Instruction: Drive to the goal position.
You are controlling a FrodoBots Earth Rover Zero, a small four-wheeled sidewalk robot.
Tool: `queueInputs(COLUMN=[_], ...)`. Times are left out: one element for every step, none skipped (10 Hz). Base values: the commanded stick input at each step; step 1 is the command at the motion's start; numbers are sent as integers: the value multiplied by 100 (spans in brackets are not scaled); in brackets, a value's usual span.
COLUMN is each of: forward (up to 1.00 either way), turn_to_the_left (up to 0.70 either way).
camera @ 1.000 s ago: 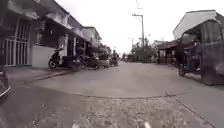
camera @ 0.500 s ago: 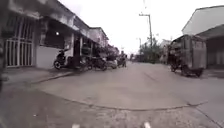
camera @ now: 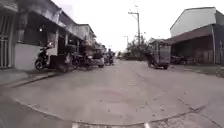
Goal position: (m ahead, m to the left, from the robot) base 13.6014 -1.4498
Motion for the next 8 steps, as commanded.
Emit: queueInputs(forward=[70, 70, 70, 70, 70, 70, 70, 70], turn_to_the_left=[13, 0, 0, 4, 14, 14, 4, 4])
